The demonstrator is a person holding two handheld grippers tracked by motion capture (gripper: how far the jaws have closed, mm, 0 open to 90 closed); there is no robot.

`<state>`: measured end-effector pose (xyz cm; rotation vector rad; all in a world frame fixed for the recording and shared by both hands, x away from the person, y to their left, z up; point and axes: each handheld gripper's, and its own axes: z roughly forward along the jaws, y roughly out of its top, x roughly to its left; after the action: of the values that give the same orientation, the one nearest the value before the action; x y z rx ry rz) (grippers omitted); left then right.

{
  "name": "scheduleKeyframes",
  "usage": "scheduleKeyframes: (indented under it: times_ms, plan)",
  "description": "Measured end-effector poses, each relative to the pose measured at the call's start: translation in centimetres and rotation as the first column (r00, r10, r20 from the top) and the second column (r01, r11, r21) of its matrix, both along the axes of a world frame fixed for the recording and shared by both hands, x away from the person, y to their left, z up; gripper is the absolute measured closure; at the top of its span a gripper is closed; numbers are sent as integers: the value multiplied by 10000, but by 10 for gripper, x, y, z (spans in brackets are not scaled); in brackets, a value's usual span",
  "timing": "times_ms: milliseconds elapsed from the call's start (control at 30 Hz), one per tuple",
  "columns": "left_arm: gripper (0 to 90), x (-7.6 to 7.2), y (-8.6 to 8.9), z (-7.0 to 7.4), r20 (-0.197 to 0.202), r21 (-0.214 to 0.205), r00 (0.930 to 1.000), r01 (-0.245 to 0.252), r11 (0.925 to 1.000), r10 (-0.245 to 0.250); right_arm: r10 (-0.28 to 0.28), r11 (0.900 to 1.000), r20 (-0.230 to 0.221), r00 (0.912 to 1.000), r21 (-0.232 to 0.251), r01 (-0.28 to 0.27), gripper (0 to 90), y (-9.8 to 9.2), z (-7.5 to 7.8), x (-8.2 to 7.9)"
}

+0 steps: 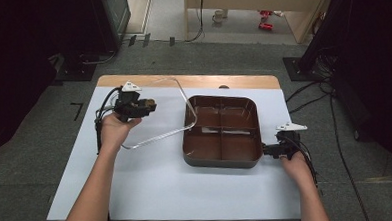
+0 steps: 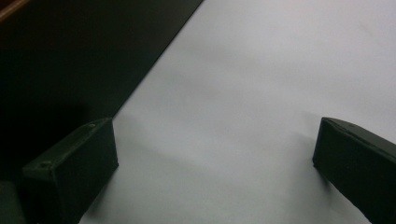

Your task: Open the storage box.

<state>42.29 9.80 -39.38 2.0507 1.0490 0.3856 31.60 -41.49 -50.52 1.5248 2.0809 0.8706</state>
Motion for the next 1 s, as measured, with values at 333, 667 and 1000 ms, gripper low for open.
scheduleKeyframes:
  times_ms: [333, 667, 1000]
  plan:
    - [589, 16, 44, -24, -440, 11, 9918, -1197, 9928, 1196, 0, 10000, 3, 10000, -5, 0, 0, 0, 0, 0]
    - [588, 28, 62, -51, -976, 332, 9727, -2080, 9776, 2103, 7, 10000, 11, 10000, -14, -7, 0, 0, 0, 0]
    - [588, 33, 64, -71, -968, 1112, 9678, -2217, 9688, 2326, 7, 10000, 14, 10000, -17, -7, 0, 0, 0, 0]
